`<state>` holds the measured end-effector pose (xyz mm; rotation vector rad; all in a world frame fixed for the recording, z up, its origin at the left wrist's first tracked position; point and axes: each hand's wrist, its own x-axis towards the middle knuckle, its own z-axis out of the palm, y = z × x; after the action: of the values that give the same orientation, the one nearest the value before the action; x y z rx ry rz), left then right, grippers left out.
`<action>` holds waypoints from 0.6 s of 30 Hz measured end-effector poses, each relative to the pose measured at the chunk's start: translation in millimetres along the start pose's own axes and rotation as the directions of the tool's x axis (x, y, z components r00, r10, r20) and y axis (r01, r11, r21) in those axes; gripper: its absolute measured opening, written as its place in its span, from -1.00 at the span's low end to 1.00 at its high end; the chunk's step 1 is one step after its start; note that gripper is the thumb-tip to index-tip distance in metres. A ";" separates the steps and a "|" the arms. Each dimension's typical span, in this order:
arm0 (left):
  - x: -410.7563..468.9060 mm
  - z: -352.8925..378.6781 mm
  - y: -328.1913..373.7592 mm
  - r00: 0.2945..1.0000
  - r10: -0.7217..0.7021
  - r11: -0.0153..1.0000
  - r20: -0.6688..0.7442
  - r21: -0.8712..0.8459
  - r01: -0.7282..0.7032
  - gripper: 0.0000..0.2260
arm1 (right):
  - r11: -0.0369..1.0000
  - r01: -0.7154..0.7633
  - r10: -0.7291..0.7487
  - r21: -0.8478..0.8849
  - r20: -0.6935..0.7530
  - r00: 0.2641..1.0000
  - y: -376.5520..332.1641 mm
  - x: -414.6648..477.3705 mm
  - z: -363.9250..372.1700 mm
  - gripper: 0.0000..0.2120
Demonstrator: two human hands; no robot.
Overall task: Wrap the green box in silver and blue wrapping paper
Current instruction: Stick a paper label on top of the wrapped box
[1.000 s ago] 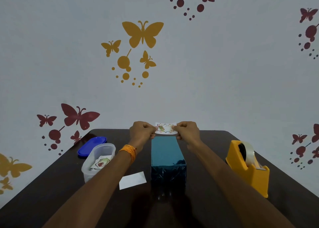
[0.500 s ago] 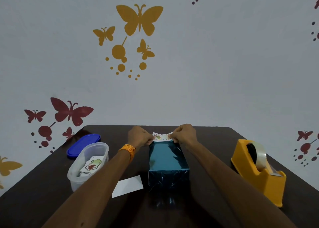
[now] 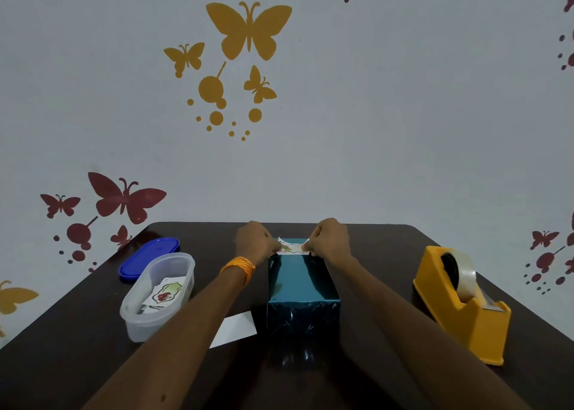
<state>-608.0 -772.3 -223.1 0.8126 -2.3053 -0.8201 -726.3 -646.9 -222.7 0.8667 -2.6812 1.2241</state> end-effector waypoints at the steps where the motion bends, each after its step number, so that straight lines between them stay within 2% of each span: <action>1: 0.2 1.0 0.0 1.000 0.003 1.000 -0.007 0.025 -0.003 -0.84 | 0.999 0.011 -0.011 -0.040 -0.002 1.000 -1.8 -1.1 1.6 -0.82; 4: -0.4 3.1 -0.3 0.999 -0.008 0.996 -0.034 0.092 0.011 -0.77 | 0.978 0.068 -0.074 -0.196 -0.021 0.997 -4.2 -2.7 4.9 -0.76; 7: -2.5 1.6 -8.3 0.996 -0.026 0.992 -0.083 0.125 0.036 -0.64 | 0.935 0.123 -0.144 -0.332 -0.041 0.989 2.0 -5.6 4.9 -0.58; 8: -4.8 -0.1 -11.1 0.996 -0.018 0.993 -0.092 0.114 0.029 -0.62 | 0.925 0.142 -0.164 -0.353 -0.034 0.986 5.1 -6.4 5.5 -0.64; 10: -10.4 -0.1 -14.5 0.993 0.055 0.994 -0.106 0.099 -0.044 -0.70 | 0.930 0.156 -0.170 -0.333 -0.013 0.985 11.5 -9.6 4.9 -0.91; 11: -13.5 1.3 -14.3 0.987 0.119 0.988 -0.106 0.114 -0.106 -0.76 | 0.938 0.157 -0.170 -0.310 -0.016 0.985 15.0 -11.5 4.7 -0.93; 12: -17.4 3.2 -12.6 0.978 0.184 0.976 -0.097 0.135 -0.170 -0.76 | 0.937 0.167 -0.179 -0.305 -0.010 0.984 17.9 -13.1 5.2 -0.85; 15: -26.5 10.7 -7.0 0.947 0.321 0.933 0.015 0.170 -0.318 -0.70 | 0.911 0.302 -0.299 -0.281 0.053 0.953 21.9 -20.9 3.9 -0.80; 17: -27.1 16.2 -6.9 0.920 0.341 0.899 0.195 0.216 -0.380 -0.68 | 0.855 0.449 -0.409 -0.261 0.193 0.892 23.3 -24.1 2.4 -0.78; 18: -27.1 17.9 -8.3 0.907 0.305 0.891 0.291 0.250 -0.380 -0.65 | 0.836 0.479 -0.403 -0.266 0.294 0.867 23.6 -26.3 1.2 -0.75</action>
<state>-599.0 -752.5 -248.6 0.4100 -2.7347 -0.4316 -716.3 -623.2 -246.9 1.5315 -2.5078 0.5790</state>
